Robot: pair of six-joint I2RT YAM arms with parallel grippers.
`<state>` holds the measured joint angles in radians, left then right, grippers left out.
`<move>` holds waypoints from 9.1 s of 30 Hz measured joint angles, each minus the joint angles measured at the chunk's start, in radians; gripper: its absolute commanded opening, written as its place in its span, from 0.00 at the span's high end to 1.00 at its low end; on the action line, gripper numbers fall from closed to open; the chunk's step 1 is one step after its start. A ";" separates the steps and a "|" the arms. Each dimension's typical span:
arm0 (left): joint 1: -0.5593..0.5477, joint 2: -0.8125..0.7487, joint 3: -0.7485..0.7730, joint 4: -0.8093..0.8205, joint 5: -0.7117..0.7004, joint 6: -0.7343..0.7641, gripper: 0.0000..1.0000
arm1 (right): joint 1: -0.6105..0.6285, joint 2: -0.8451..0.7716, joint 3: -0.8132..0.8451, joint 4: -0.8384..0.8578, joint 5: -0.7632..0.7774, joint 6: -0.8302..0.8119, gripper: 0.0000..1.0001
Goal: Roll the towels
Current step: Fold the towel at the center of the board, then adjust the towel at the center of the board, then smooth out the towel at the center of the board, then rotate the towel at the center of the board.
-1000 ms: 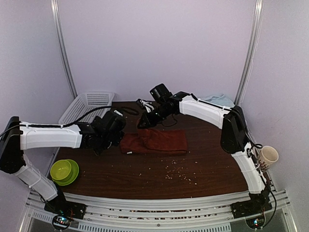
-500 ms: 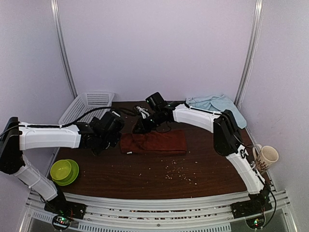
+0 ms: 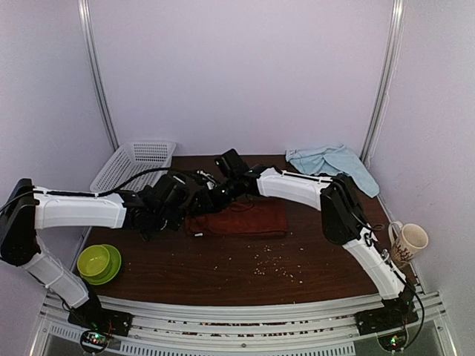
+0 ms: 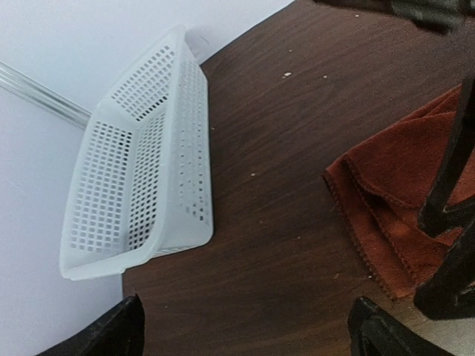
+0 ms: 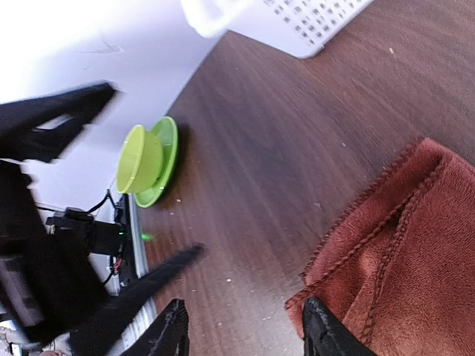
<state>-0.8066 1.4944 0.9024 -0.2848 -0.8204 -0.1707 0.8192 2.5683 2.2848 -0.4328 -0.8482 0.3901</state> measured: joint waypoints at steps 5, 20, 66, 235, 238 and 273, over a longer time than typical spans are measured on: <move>0.047 0.017 -0.019 0.086 0.174 0.000 0.02 | -0.033 -0.095 -0.029 0.005 -0.043 -0.002 0.40; 0.153 0.311 0.151 0.276 0.600 -0.094 0.02 | -0.156 -0.554 -0.542 0.000 0.158 -0.288 0.31; 0.016 0.216 0.034 0.024 0.241 -0.284 0.07 | -0.339 -0.678 -0.732 0.078 0.214 -0.282 0.26; 0.153 0.186 -0.014 0.339 0.700 -0.261 0.13 | -0.349 -0.451 -0.597 -0.363 0.183 -0.582 0.19; 0.153 0.139 -0.009 0.338 0.697 -0.261 0.02 | -0.350 -0.484 -0.548 -0.333 0.248 -0.573 0.17; -0.044 0.266 -0.108 0.470 0.714 -0.489 0.02 | -0.269 -0.300 -0.549 -0.014 1.049 -0.632 0.00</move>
<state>-0.8505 1.7599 0.7948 0.1852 -0.1062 -0.6594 0.5503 2.2684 1.7355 -0.4473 0.2008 -0.2417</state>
